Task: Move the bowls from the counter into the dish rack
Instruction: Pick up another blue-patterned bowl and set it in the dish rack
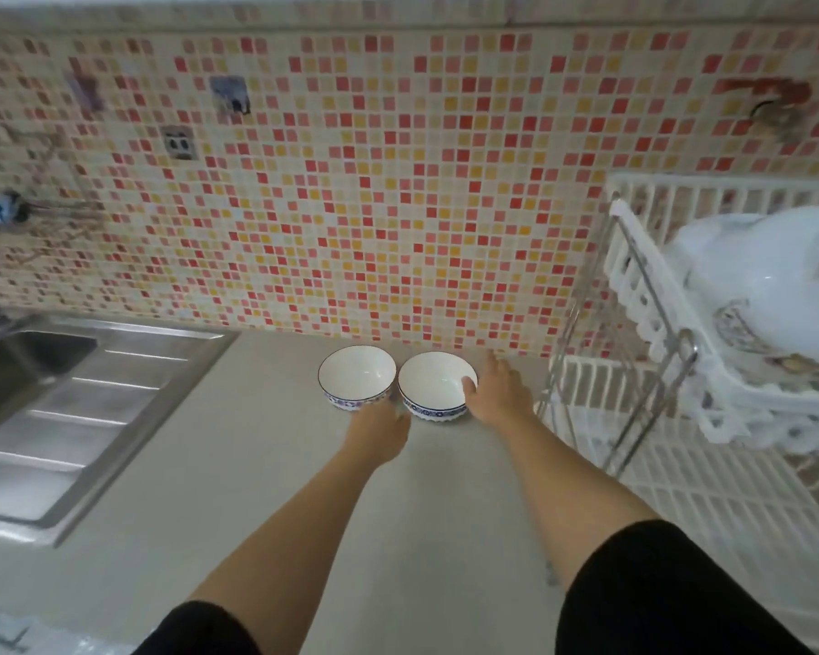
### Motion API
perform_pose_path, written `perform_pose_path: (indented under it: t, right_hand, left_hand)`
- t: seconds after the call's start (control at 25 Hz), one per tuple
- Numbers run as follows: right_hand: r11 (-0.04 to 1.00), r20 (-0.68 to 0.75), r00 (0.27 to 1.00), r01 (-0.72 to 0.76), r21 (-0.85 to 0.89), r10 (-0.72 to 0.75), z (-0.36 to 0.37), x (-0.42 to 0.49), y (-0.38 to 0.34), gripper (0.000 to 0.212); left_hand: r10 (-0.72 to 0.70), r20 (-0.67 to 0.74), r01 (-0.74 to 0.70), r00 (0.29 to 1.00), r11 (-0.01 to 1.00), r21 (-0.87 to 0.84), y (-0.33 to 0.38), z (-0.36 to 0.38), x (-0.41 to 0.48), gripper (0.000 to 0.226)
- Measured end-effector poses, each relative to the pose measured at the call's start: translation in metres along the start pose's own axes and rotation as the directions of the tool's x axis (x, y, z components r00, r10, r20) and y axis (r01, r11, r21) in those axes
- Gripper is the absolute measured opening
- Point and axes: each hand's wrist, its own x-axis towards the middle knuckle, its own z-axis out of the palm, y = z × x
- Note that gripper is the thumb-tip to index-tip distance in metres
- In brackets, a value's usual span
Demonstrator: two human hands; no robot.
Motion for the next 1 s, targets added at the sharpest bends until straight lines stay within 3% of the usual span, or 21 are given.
perform_pose_path:
  t: [0.28,0.52,0.8,1.0]
  right_hand:
    - [0.979,0.085,0.981,-0.180,0.094,0.172,0.063,0.078,0.008,0.063]
    - [0.921,0.230,0.936,-0.317,0.225,0.266,0.095,0.108,0.016,0.056]
    - [0.839,0.212,0.886,-0.459,0.291,0.412,0.110,0.064,0.014,0.055]
    - [0.750,0.191,0.880,-0.472,0.464,0.435,0.111,0.003,0.011,0.042]
  left_hand:
    - [-0.164,0.124,0.180,0.979,0.975,-0.132,-0.012,0.063,0.093,0.046]
    - [-0.304,0.139,0.334,0.942,0.879,-0.340,-0.010,0.092,0.132,0.045]
    - [-0.413,0.176,0.445,0.894,0.767,-0.461,-0.007,0.101,0.129,0.017]
    - [-0.411,0.118,0.413,0.904,0.767,-0.490,-0.023,0.102,0.085,0.041]
